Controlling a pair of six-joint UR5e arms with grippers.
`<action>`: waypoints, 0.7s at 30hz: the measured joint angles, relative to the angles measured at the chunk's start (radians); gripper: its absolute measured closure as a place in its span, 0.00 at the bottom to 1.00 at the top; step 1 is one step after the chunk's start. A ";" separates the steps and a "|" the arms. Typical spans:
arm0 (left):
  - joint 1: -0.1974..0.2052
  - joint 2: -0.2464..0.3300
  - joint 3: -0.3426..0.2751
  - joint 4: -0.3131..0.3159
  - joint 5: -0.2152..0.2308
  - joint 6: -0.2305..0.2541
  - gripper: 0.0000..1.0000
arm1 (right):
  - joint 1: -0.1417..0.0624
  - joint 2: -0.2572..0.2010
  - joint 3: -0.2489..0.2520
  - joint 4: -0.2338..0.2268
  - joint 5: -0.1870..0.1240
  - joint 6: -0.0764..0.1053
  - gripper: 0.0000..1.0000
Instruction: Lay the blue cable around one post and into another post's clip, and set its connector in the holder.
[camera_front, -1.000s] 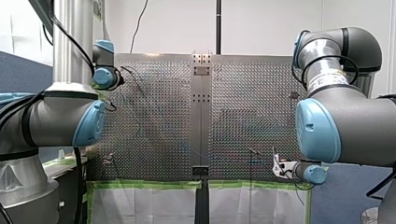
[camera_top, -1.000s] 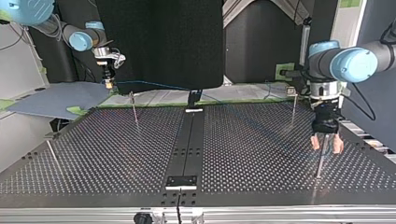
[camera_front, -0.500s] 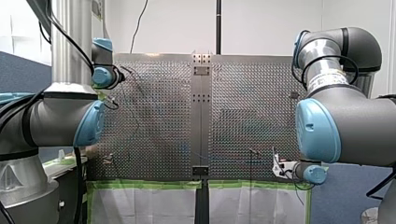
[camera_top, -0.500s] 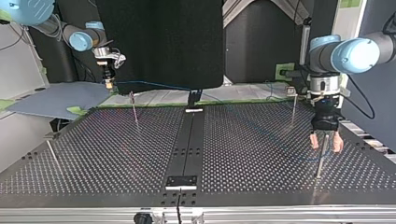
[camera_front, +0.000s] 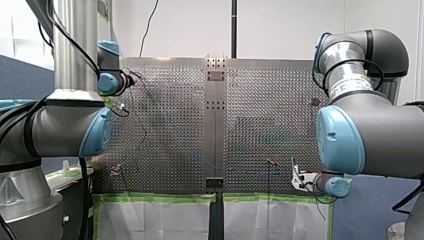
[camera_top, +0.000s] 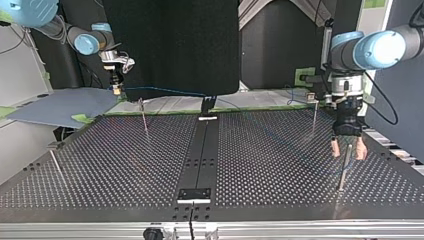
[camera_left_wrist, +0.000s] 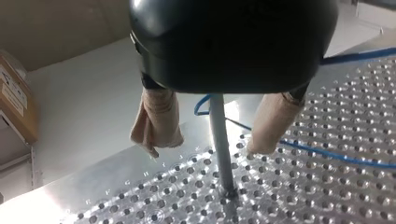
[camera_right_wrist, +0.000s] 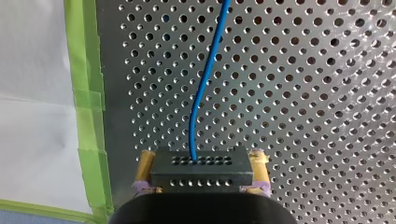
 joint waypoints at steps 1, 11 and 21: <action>0.000 0.001 -0.005 0.008 0.004 -0.009 0.00 | 0.000 0.000 0.000 0.000 0.000 0.000 1.00; 0.005 0.049 -0.061 0.081 0.016 -0.093 0.00 | 0.000 0.000 0.000 -0.002 0.000 0.000 1.00; 0.012 0.061 -0.127 0.166 0.019 -0.177 0.00 | 0.000 0.000 0.000 -0.003 0.000 0.002 1.00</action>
